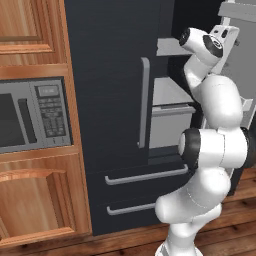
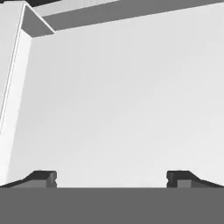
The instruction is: Retrieve the banana and mango from the fridge and place them into the bowl on the dining table.
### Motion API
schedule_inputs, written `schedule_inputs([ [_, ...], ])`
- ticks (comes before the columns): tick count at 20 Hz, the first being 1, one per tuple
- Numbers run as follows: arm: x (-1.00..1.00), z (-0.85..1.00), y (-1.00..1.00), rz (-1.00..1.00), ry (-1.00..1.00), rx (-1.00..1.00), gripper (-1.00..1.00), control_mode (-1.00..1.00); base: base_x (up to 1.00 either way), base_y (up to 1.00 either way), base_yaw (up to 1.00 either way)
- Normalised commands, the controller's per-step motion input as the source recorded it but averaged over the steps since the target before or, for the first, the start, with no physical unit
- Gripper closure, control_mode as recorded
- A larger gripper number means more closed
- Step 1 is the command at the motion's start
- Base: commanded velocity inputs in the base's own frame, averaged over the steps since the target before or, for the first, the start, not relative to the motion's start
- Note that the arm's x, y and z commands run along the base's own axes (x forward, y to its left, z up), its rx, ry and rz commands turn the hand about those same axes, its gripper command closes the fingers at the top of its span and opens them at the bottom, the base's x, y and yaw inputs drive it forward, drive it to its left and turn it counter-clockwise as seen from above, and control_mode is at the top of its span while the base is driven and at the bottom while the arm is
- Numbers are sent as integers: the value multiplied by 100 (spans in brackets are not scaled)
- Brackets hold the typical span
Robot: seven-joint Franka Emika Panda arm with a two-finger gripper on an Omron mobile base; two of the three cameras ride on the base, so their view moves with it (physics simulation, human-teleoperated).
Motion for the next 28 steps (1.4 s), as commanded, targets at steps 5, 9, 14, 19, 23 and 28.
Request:
schedule_inputs([
  [5,-64,4,100,-3,-42,7,-100,-100,0,0,0],
  [9,-61,-54,97,0,-37,41,-100,-100,0,0,0],
  [14,-61,-57,72,0,-57,69,-100,-100,0,0,0],
  [19,-46,-45,54,0,-55,72,-100,-100,0,0,0],
  [23,-6,-29,53,9,-30,56,-100,-100,0,0,0],
  [28,0,-9,60,31,0,30,-100,-100,0,0,0],
])
